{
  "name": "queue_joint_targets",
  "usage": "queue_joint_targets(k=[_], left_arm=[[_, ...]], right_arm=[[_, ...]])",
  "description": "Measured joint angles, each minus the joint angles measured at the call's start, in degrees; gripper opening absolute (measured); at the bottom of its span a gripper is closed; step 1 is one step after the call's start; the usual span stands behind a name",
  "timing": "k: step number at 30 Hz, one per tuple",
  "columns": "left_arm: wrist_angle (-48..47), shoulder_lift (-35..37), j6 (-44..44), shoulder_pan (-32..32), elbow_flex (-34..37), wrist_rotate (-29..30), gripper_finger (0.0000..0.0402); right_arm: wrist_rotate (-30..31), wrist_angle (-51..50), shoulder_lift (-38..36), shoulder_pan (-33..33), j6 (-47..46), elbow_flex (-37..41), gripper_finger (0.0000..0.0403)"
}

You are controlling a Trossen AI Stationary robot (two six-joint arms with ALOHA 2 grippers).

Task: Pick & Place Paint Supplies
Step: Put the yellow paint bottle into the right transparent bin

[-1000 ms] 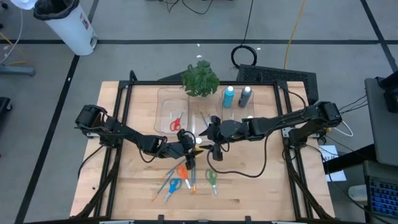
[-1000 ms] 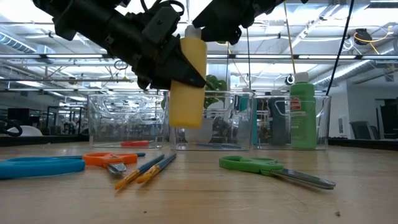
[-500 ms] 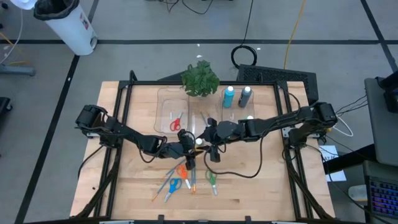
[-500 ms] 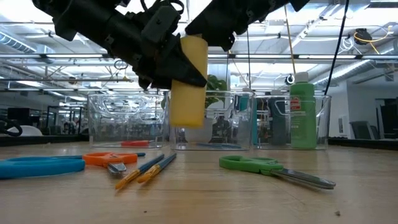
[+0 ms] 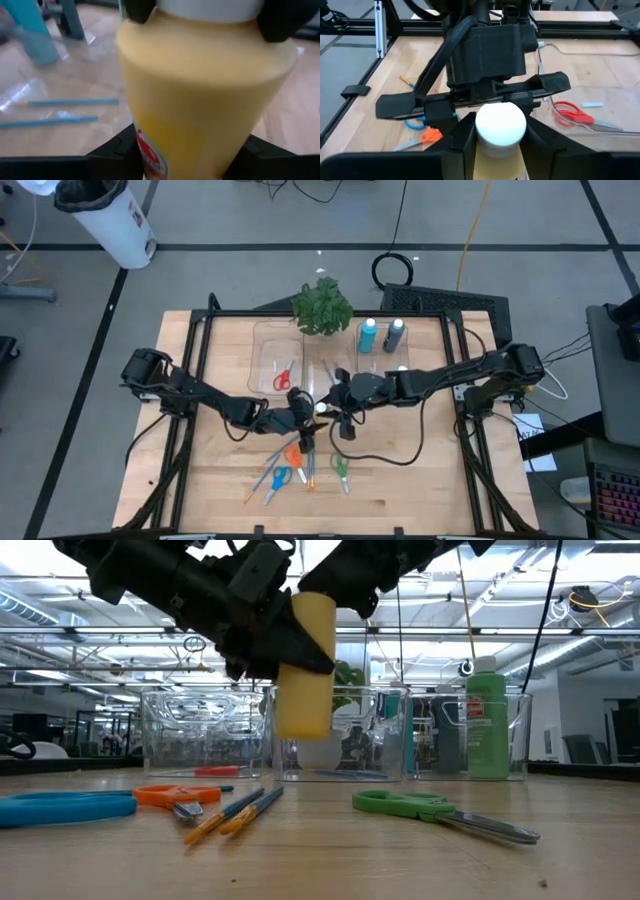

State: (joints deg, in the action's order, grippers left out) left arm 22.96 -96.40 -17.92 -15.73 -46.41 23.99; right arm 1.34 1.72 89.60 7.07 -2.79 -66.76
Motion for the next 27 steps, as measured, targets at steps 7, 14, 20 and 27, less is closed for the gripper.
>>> queue_joint_targets(k=[7, 14, 20, 27], left_arm=[[2.8, 1.6, -0.2, 0.1, -0.4, -2.3, 0.0246], [-0.4, 5.2, 3.5, -0.1, -0.1, -4.2, 0.0281], [-2.3, 6.7, 4.0, -0.2, 0.1, -4.3, 0.0291], [0.0, 6.8, 4.1, 0.4, 0.1, -4.1, 0.0283]], right_arm=[[-0.6, -8.0, -10.1, -1.6, 2.0, 0.1, 0.0106], [9.7, -19.4, -21.1, -2.4, 3.4, 0.0, 0.0106], [19.8, -27.0, -27.5, -2.3, 2.9, 1.0, 0.0106], [19.5, -18.9, -31.7, -5.0, 2.6, 12.9, 0.0106]])
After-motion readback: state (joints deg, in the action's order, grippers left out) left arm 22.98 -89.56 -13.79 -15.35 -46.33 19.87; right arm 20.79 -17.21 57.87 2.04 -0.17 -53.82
